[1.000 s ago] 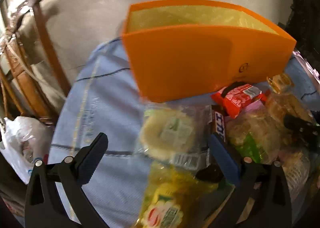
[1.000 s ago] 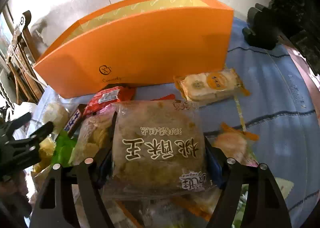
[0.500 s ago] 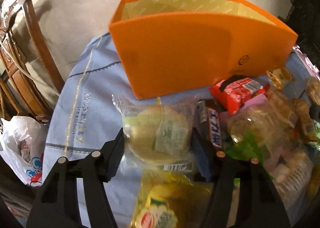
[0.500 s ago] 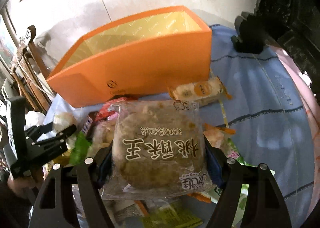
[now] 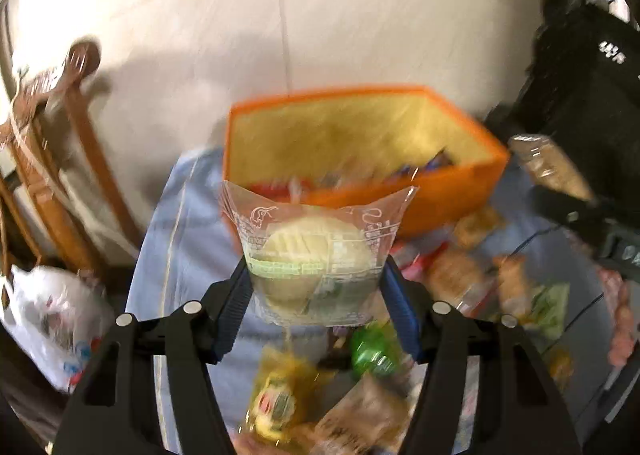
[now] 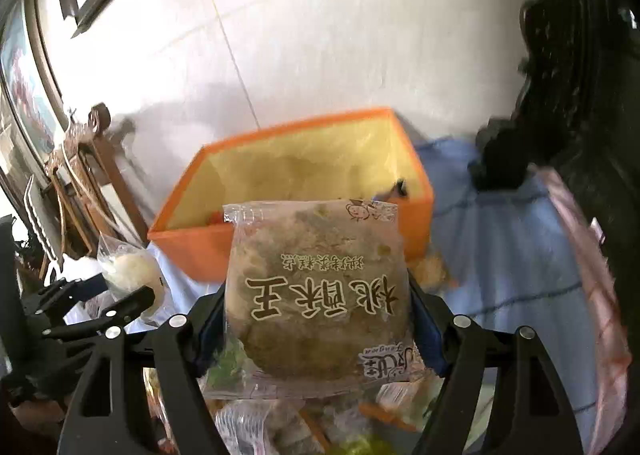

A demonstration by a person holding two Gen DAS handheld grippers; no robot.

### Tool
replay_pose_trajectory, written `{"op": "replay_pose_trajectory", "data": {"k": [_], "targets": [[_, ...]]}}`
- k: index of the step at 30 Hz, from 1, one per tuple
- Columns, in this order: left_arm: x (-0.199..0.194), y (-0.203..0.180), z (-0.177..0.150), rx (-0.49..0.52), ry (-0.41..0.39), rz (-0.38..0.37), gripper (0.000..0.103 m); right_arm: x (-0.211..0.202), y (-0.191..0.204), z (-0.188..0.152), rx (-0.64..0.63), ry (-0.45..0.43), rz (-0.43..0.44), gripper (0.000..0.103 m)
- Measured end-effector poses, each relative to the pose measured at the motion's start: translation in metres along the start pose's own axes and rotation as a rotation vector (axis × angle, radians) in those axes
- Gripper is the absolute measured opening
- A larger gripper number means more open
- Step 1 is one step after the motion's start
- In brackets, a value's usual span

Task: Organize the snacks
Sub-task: 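Drop the clear bun pack from the left tool while the right tool drops the pastry bag, then drop the yellow bread pack from the left tool while the right tool drops the pink biscuit pack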

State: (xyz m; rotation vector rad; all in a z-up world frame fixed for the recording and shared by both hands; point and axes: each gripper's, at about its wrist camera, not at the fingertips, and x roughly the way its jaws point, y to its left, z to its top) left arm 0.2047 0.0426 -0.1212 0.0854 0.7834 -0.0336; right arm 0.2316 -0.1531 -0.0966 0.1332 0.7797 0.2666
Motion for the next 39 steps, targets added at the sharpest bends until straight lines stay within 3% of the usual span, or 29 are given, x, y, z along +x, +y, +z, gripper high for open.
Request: {"op": "replay_pose_trajectory", "data": {"k": [6,12,19,20,21,22,24,26,30,32,36,39], "targets": [[0.012,-0.008,0.053,0.004,-0.063,0.021,0.062,0.007,-0.011,0.051,-0.007,-0.074,-0.024,0.077],[0.037,-0.010,0.093,0.017,-0.077,0.037,0.062,0.031,-0.019,0.085,-0.015,-0.089,-0.034,0.077],[0.067,-0.008,0.102,0.043,-0.060,0.041,0.063,0.071,-0.029,0.095,0.023,-0.025,-0.018,0.079],[0.071,-0.008,0.103,0.031,-0.047,0.042,0.065,0.078,-0.030,0.095,0.020,0.002,-0.018,0.083],[0.072,-0.008,0.104,0.024,-0.045,0.058,0.086,0.081,-0.030,0.095,0.027,0.013,-0.029,0.090],[0.074,-0.007,0.105,0.014,-0.055,0.123,0.099,0.083,-0.034,0.095,0.053,0.016,-0.052,0.099],[0.068,-0.006,0.104,0.015,-0.120,0.201,0.099,0.080,-0.036,0.094,0.061,0.008,-0.043,0.100],[0.065,-0.001,0.101,0.012,-0.110,0.183,0.099,0.073,-0.041,0.091,0.063,-0.004,-0.062,0.100],[0.054,0.009,0.085,0.005,-0.090,0.211,0.099,0.058,-0.040,0.063,0.072,0.036,-0.066,0.100],[0.045,0.023,0.068,-0.023,-0.075,0.224,0.099,0.054,-0.026,0.030,0.050,0.089,-0.072,0.100],[0.027,0.063,0.010,-0.141,-0.008,0.250,0.099,0.073,0.027,-0.054,-0.047,0.217,-0.034,0.100],[0.017,0.077,-0.030,-0.159,0.039,0.293,0.099,0.097,0.047,-0.084,-0.051,0.291,-0.037,0.099]]}}
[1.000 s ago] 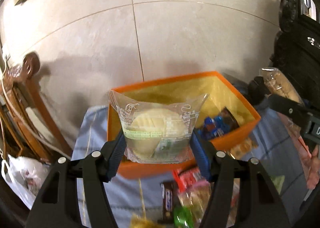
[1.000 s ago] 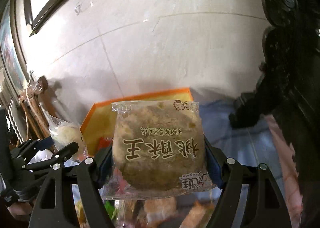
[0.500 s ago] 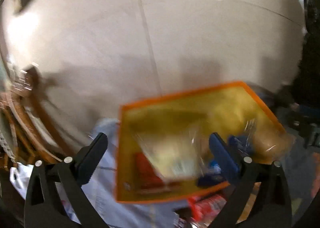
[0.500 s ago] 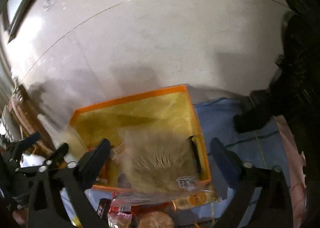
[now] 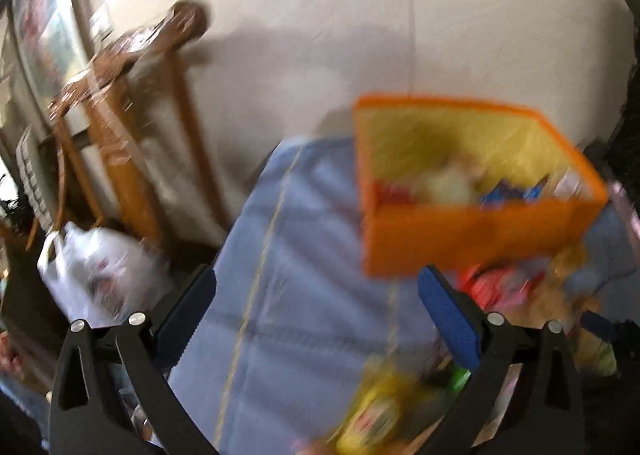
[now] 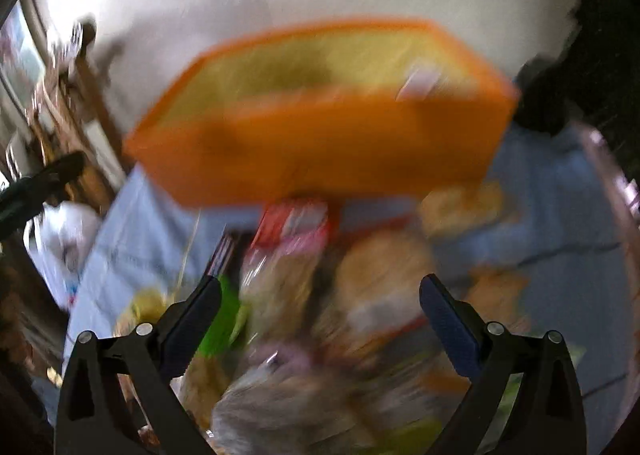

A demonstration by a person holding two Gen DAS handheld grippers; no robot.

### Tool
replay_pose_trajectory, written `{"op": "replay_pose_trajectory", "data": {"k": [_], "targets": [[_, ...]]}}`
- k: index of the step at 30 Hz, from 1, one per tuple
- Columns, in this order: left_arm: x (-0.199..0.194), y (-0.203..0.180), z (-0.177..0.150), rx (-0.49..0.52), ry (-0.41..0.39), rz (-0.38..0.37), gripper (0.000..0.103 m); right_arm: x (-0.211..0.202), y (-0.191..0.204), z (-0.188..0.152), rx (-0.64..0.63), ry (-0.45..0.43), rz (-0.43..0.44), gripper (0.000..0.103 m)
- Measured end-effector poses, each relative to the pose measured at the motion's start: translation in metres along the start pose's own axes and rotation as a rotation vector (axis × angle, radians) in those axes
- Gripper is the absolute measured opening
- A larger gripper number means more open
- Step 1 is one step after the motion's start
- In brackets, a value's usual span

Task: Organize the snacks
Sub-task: 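Drop the yellow bread pack from the left tool while the right tool drops the pink biscuit pack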

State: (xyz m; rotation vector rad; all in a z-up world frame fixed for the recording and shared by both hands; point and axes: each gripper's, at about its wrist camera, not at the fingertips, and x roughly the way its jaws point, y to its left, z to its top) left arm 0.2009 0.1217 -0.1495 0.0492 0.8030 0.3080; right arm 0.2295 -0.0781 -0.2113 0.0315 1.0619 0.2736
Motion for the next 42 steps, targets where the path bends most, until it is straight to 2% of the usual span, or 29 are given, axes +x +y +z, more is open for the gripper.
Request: {"op": "replay_pose_trajectory", "data": {"k": [1,3,4,5,6,7,10,11,14,17,18,19,20,26,27,28,29,32,35,36,37,38,39,41,42], "targets": [[0.000,0.006,-0.014,0.001,0.019,0.015,0.099,0.014,0.005,-0.003,0.010,0.034,-0.003,0.099],[0.002,0.013,-0.035,0.009,0.051,0.016,0.099,0.027,0.011,-0.002,-0.003,0.002,-0.061,0.099],[0.003,0.015,-0.047,0.010,0.069,0.017,0.099,0.030,0.014,0.001,-0.018,-0.010,-0.070,0.092],[0.001,0.017,-0.056,0.014,0.076,0.013,0.099,0.031,0.015,0.002,-0.030,-0.015,-0.074,0.066],[0.002,0.017,-0.063,0.020,0.081,0.006,0.099,0.035,0.017,0.004,-0.047,-0.009,-0.079,0.052],[0.002,0.016,-0.073,0.027,0.086,0.004,0.099,0.040,0.018,0.005,-0.055,0.009,-0.033,0.041],[0.006,0.004,-0.088,0.064,0.092,-0.024,0.099,0.041,0.031,0.007,-0.139,0.010,-0.077,0.037],[0.012,-0.005,-0.094,0.102,0.100,-0.018,0.099,0.038,0.033,0.006,-0.134,0.014,-0.068,0.031],[0.027,-0.024,-0.102,0.182,0.105,-0.006,0.099,0.026,0.029,0.006,-0.110,-0.001,-0.051,0.030],[0.033,-0.030,-0.103,0.182,0.085,-0.068,0.098,0.018,0.014,0.002,-0.056,0.019,0.006,0.030],[0.033,-0.030,-0.103,0.184,0.070,-0.088,0.081,0.013,0.009,0.001,-0.036,0.008,0.004,0.030],[0.032,-0.031,-0.102,0.175,0.061,-0.153,0.056,0.009,0.008,0.003,-0.038,-0.011,-0.011,0.030],[0.032,-0.031,-0.101,0.158,0.065,-0.184,0.048,0.004,0.005,0.003,-0.039,-0.029,-0.024,0.030],[0.030,-0.033,-0.097,0.123,0.080,-0.205,0.027,-0.027,-0.010,0.006,-0.009,-0.084,-0.002,0.029],[0.029,-0.032,-0.096,0.122,0.071,-0.198,0.021,-0.035,-0.011,0.007,-0.021,-0.105,-0.015,0.029],[0.027,-0.031,-0.095,0.121,0.063,-0.175,0.008,-0.039,-0.012,0.007,-0.023,-0.111,-0.013,0.029],[0.027,-0.028,-0.094,0.113,0.065,-0.172,0.003,-0.042,-0.013,0.007,-0.017,-0.114,-0.004,0.029],[0.025,-0.018,-0.091,0.086,0.064,-0.198,0.002,-0.052,-0.019,0.007,0.002,-0.124,-0.005,0.029],[0.019,-0.011,-0.086,0.099,0.026,-0.184,0.003,-0.057,-0.027,0.007,0.002,-0.134,-0.017,0.029],[0.019,-0.010,-0.084,0.108,0.017,-0.175,0.027,-0.058,-0.029,0.007,0.011,-0.133,-0.013,0.029],[0.020,-0.013,-0.082,0.134,0.016,-0.160,0.094,-0.058,-0.032,0.007,0.021,-0.132,-0.010,0.029],[0.021,-0.017,-0.080,0.157,0.007,-0.139,0.092,-0.059,-0.033,0.006,0.025,-0.132,-0.012,0.029],[0.024,-0.022,-0.080,0.189,-0.018,-0.134,0.099,-0.059,-0.035,0.006,0.026,-0.132,-0.015,0.029],[0.033,-0.037,-0.083,0.291,-0.033,-0.199,0.099,-0.057,-0.035,0.005,0.027,-0.125,-0.013,0.029],[0.039,-0.044,-0.085,0.326,-0.032,-0.205,0.099,-0.056,-0.035,0.005,0.027,-0.121,-0.014,0.029]]}}
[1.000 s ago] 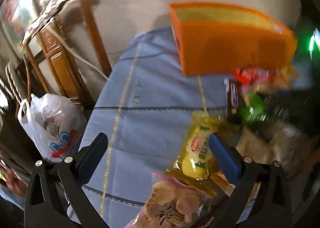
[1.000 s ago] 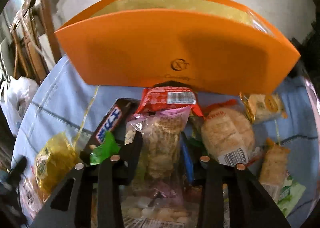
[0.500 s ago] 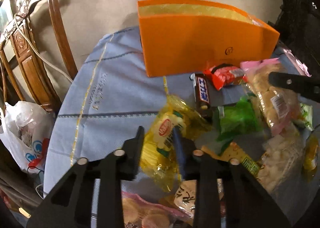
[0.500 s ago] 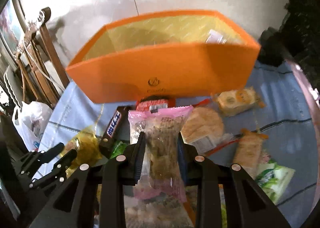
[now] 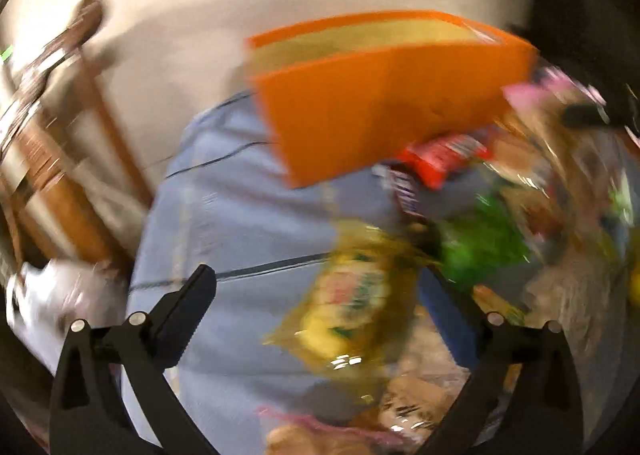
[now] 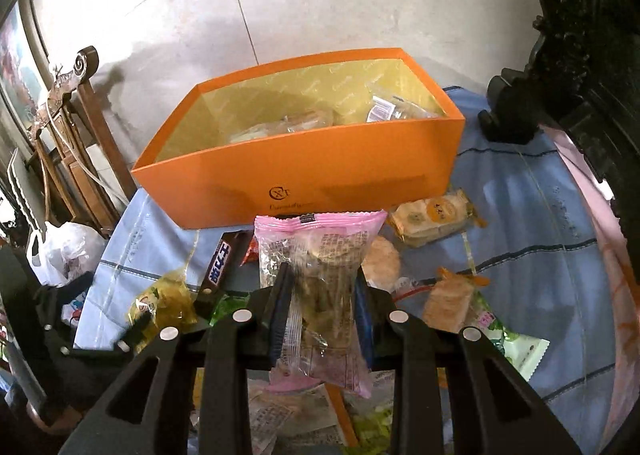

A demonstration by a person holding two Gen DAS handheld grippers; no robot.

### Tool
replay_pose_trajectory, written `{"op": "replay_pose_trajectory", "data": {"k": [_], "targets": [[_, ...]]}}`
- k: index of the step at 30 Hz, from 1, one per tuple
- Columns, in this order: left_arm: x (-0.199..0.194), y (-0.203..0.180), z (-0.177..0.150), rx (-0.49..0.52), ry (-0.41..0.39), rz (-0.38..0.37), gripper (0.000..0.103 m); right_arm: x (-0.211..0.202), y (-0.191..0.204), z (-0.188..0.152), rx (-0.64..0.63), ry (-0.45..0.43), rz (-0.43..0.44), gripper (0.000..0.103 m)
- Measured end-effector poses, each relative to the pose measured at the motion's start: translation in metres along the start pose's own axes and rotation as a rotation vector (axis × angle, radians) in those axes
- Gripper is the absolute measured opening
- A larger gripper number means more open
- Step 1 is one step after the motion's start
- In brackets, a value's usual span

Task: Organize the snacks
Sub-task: 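Drop the yellow bread pack from the left tool while the right tool drops the pink biscuit pack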

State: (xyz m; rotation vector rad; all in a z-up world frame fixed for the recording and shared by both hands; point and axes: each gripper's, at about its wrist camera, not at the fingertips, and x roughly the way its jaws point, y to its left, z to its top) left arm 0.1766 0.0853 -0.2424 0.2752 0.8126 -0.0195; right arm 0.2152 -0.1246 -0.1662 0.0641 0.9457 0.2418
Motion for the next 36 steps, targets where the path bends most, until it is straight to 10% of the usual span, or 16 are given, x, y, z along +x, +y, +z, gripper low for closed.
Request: {"op": "replay_pose_trajectory", "data": {"k": [2,4,8,23,36], "targets": [[0.027,-0.006,-0.003,0.035,0.056,-0.005,0.099,0.000,0.000,-0.001,0.003,0.002,0.004,0.029],[0.049,0.003,-0.004,-0.059,0.107,-0.126,0.063,0.000,0.001,-0.001,-0.001,0.003,0.005,0.029],[0.063,0.008,0.003,-0.092,0.146,-0.121,0.042,-0.002,-0.001,0.000,0.002,-0.002,-0.006,0.029],[-0.032,0.032,0.102,-0.283,-0.085,-0.074,0.041,-0.059,-0.018,0.057,0.038,-0.167,0.005,0.029],[0.035,0.047,0.220,-0.305,-0.081,-0.019,0.041,-0.015,-0.024,0.177,-0.041,-0.201,-0.027,0.029]]}}
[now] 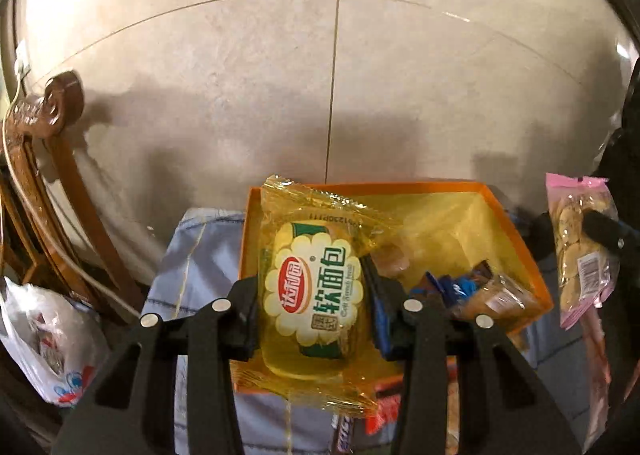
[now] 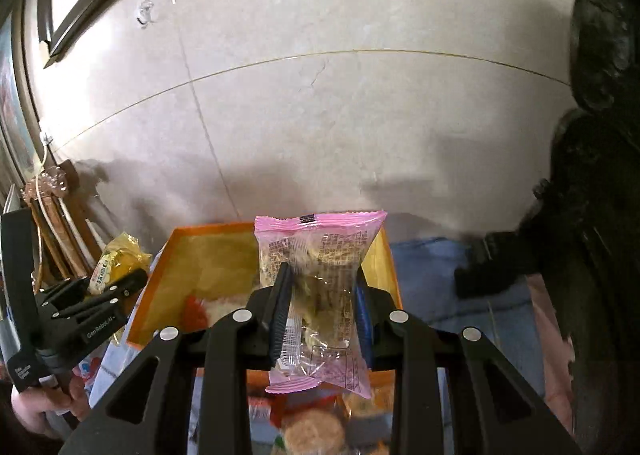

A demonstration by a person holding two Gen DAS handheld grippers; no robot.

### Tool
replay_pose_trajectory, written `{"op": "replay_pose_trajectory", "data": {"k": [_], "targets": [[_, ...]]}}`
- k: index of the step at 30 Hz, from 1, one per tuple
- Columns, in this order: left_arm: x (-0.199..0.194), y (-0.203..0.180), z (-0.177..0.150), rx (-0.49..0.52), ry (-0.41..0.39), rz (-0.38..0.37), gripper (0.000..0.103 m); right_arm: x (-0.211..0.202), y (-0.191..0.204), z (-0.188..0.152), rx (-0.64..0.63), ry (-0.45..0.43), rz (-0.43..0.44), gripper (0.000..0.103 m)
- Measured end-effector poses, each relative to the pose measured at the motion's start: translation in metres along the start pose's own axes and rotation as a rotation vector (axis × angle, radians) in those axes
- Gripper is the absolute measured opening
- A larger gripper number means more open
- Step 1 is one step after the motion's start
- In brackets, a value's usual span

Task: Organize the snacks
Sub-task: 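Drop the yellow bread pack from the left tool while the right tool drops the pink biscuit pack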

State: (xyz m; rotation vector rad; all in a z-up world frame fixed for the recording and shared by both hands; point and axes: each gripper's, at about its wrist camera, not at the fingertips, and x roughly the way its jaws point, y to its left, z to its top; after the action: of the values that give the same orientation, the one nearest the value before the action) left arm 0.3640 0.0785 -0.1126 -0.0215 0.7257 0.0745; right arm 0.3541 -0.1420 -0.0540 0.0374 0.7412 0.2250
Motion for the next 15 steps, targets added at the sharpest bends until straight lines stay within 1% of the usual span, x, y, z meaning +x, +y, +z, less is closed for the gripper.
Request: {"op": "replay_pose_trajectory", "data": {"k": [3,5,6,7,8,9,10,11,14,15], "targets": [[0.009,-0.007,0.001,0.054,-0.001,0.019,0.041,0.014,-0.004,0.001,-0.001,0.005,-0.012,0.029],[0.014,-0.008,0.003,0.053,0.007,0.016,0.041,0.026,-0.007,0.003,0.000,0.010,-0.011,0.029],[0.018,-0.007,0.004,0.036,0.009,0.021,0.041,0.031,-0.008,0.004,0.001,0.016,-0.012,0.030],[0.019,-0.006,0.006,0.021,0.003,0.025,0.050,0.036,-0.009,0.005,0.009,0.024,-0.013,0.036],[0.019,-0.004,0.007,0.010,-0.006,0.035,0.066,0.040,-0.011,0.005,0.015,0.024,-0.013,0.078],[0.019,-0.004,0.008,0.007,-0.015,0.072,0.098,0.043,-0.012,0.006,0.015,0.025,-0.018,0.099],[0.018,-0.006,0.007,0.017,-0.041,0.146,0.099,0.043,-0.012,0.005,0.013,0.018,-0.032,0.100],[0.017,-0.008,0.006,0.038,-0.054,0.183,0.099,0.043,-0.011,0.003,0.001,0.019,-0.044,0.100],[0.016,-0.011,-0.007,0.102,-0.030,0.169,0.099,0.039,-0.011,-0.007,-0.032,0.033,-0.073,0.100],[0.013,-0.009,-0.014,0.118,-0.025,0.175,0.099,0.038,-0.011,-0.011,-0.034,0.040,-0.068,0.100]]}}
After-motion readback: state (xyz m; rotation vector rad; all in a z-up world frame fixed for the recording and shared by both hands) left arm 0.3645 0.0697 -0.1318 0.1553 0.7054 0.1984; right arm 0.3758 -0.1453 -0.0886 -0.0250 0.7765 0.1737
